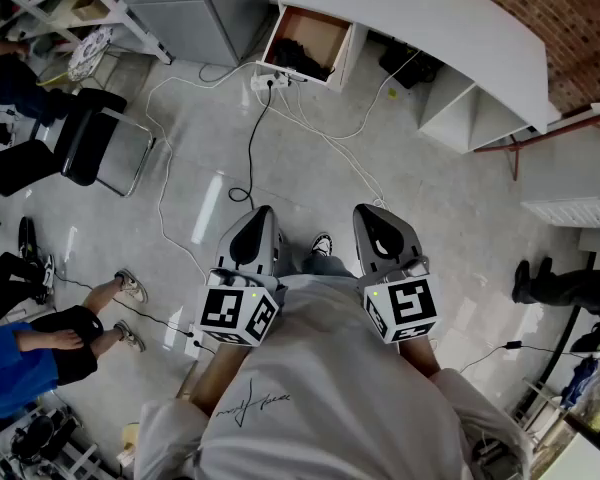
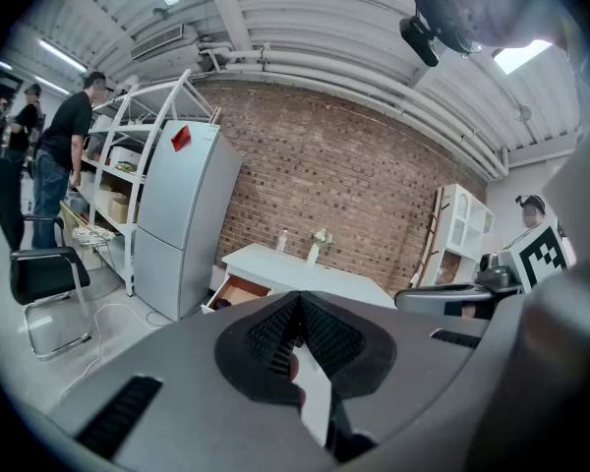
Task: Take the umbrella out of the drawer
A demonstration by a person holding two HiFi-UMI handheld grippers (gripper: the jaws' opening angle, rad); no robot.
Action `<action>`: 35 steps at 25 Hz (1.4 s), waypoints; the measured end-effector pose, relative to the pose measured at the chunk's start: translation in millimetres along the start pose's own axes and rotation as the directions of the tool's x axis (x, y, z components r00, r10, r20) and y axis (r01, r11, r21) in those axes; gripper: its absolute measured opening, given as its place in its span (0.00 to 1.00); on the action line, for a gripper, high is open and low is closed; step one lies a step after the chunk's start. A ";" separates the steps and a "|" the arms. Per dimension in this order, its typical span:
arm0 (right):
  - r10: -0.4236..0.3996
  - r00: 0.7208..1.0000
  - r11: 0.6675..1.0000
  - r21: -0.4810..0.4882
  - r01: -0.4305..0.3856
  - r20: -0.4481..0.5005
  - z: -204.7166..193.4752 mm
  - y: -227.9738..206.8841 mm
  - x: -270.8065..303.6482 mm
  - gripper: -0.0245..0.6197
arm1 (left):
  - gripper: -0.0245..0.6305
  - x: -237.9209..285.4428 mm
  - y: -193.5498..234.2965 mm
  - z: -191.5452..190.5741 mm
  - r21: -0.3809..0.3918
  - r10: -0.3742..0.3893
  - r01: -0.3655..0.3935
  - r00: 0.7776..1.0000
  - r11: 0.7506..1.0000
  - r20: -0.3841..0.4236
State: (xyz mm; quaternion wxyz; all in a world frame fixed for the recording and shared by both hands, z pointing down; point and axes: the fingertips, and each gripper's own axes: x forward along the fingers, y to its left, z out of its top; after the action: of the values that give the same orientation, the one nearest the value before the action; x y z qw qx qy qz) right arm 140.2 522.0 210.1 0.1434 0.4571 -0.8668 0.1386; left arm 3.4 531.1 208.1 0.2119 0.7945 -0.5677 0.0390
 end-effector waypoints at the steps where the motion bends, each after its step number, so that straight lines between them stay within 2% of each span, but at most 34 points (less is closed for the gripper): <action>1: 0.005 1.000 1.000 -0.001 -0.005 -0.001 -0.7 1.3 0.5 0.06 | 0.06 1.2 -0.3 0.2 -0.001 -0.001 0.001 1.000 1.000 0.001; 8: 0.020 1.000 1.000 -0.008 -0.020 -0.003 -3.4 -1.2 3.0 0.06 | 0.06 8.3 -8.4 -0.2 0.011 -0.009 0.009 1.000 1.000 -0.009; 14: 0.011 1.000 0.997 0.073 -0.011 0.004 0.2 -13.6 8.3 0.06 | 0.06 15.1 -4.0 4.3 0.012 0.001 -0.001 1.000 1.000 -0.009; 19: 0.025 1.000 0.998 0.055 -0.026 0.008 7.7 -13.1 17.7 0.06 | 0.06 20.7 0.2 8.9 0.000 0.000 0.000 1.000 1.000 -0.003; 35: 0.021 0.999 1.000 0.023 -0.020 -0.033 42.5 -8.2 108.6 0.06 | 0.06 76.5 67.3 52.2 -0.030 -0.027 0.028 0.999 0.999 0.026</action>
State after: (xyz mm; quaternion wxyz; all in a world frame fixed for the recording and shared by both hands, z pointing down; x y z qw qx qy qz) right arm 83.0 420.1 212.6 0.1510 0.4474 -0.8673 0.1575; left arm -40.9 425.5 203.5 0.2172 0.7994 -0.5599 0.0170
